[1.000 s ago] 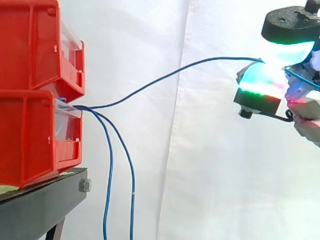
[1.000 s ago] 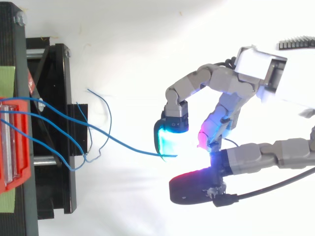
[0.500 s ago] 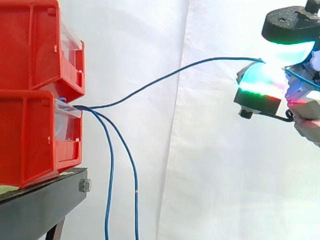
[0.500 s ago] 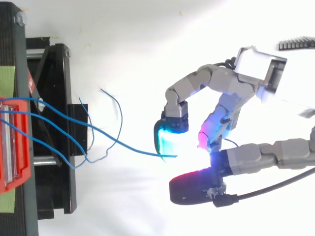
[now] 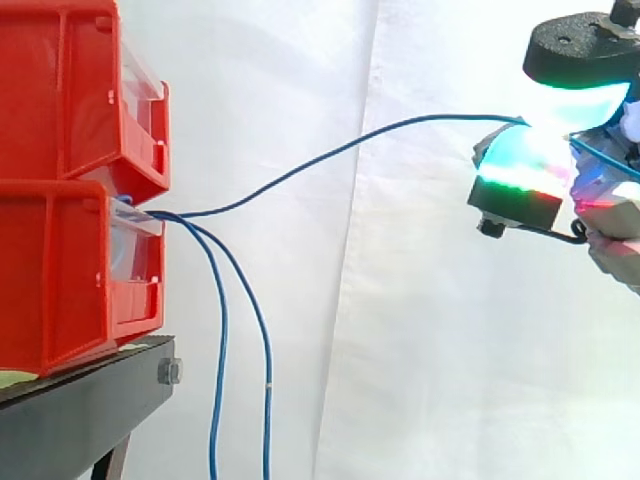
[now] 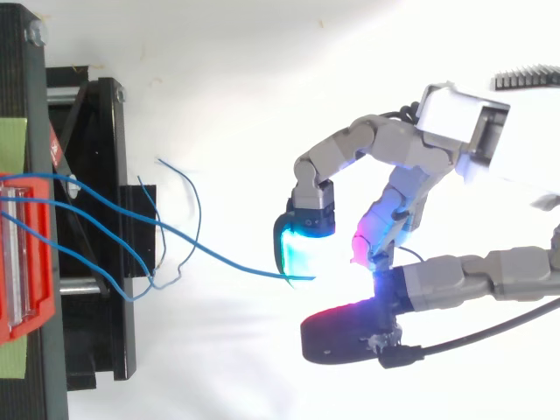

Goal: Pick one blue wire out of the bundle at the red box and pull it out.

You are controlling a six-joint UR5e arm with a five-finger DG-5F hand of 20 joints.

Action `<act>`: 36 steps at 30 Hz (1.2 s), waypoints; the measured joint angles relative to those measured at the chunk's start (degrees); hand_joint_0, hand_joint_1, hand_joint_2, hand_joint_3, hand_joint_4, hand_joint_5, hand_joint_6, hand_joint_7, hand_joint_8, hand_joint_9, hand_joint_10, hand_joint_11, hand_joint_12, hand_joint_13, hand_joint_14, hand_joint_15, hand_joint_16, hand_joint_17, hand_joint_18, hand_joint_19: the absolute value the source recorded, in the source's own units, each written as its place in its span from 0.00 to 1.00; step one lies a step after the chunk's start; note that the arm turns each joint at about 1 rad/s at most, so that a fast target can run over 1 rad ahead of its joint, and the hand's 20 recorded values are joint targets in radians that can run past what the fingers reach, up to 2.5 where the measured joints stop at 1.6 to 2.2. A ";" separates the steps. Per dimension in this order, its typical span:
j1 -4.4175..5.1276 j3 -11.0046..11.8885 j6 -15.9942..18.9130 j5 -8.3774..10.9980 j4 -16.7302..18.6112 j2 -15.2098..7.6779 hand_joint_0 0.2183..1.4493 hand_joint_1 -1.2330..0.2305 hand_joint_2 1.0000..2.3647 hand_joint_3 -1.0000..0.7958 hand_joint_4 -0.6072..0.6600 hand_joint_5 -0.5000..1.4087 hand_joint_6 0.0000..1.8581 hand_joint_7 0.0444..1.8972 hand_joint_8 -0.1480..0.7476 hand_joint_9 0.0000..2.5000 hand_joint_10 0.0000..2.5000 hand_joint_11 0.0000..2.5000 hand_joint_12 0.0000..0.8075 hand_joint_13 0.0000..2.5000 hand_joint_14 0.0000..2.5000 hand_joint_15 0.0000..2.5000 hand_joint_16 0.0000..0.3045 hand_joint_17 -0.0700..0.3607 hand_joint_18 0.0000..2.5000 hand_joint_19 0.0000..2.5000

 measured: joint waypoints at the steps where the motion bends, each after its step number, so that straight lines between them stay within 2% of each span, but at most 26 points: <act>1: 0.00 0.00 0.00 0.00 0.00 0.00 0.30 0.28 0.01 0.54 0.41 0.23 0.50 0.55 0.56 0.51 0.00 0.27 0.55 0.47 0.01 0.26 0.19 0.46 0.46 0.22; 36: -0.01 0.00 0.00 0.08 0.00 0.01 0.30 0.29 0.01 0.54 0.42 0.23 0.50 0.53 0.56 0.51 0.00 0.27 0.56 0.47 0.01 0.26 0.19 0.46 0.46 0.22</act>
